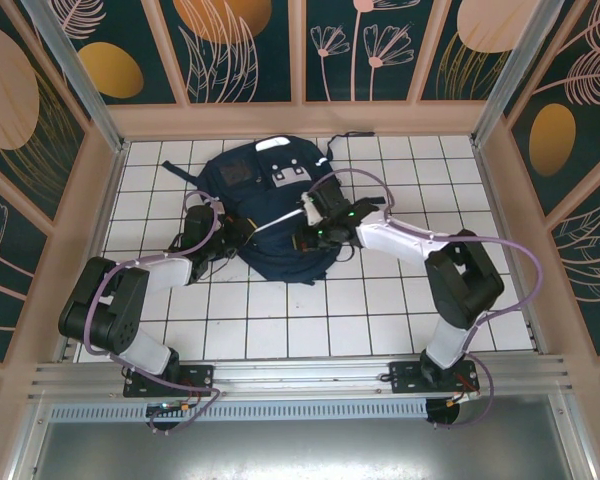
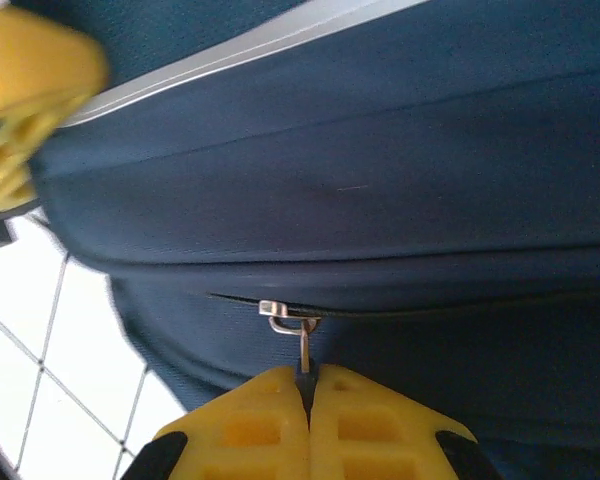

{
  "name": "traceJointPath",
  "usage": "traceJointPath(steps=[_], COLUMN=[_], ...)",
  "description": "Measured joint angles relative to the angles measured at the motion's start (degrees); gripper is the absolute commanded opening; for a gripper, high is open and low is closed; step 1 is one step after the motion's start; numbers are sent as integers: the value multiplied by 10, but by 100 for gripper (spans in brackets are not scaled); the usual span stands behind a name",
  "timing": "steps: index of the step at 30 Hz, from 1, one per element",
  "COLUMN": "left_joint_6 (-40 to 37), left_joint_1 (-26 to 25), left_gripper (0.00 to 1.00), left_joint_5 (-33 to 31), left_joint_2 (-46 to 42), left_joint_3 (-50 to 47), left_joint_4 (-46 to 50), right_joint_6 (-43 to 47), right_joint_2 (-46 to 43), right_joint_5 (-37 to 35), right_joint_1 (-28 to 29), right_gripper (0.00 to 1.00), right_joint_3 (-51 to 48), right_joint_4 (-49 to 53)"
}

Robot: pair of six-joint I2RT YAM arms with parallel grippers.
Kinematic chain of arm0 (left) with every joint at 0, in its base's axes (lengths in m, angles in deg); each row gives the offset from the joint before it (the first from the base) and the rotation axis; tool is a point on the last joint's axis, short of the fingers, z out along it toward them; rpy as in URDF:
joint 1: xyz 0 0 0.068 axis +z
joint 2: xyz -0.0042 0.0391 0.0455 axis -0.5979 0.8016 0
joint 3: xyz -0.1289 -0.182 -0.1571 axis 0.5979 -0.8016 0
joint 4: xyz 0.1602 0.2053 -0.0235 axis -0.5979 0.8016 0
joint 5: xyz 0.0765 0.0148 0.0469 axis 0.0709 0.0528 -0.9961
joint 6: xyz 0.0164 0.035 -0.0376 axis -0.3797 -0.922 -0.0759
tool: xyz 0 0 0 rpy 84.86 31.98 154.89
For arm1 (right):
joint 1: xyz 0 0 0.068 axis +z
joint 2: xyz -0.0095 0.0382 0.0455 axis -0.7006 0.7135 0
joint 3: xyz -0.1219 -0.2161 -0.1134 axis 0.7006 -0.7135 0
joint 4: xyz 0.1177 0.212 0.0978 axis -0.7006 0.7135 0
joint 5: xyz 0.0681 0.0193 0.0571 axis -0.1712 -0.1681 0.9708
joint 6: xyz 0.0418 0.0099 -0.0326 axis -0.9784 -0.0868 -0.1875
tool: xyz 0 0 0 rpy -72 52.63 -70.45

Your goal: Pack books, pencil case, and school supplies into a backpack

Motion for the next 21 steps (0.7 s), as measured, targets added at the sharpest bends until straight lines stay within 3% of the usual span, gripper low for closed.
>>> traceJointPath(steps=[8,16,18,21], left_joint_6=[-49,-72,-75,-75], left_joint_1=[-1,-3,-1,3], left_gripper=[0,0,7,26], left_joint_5=[7,14,24,40], left_joint_2=[-19,12,50,102], left_joint_3=[7,52,85,128], left_joint_4=[46,85,88,80], right_joint_6=[81,68,49,11], right_joint_2=[-6,-56,-80,-104], right_joint_5=[-56,-6,25,61], right_joint_1=[-128,-128,-121,-86], right_gripper=[0,0,0,0], right_joint_3=[-2,-54,-82,-110], right_joint_4=[48,42,26,-6])
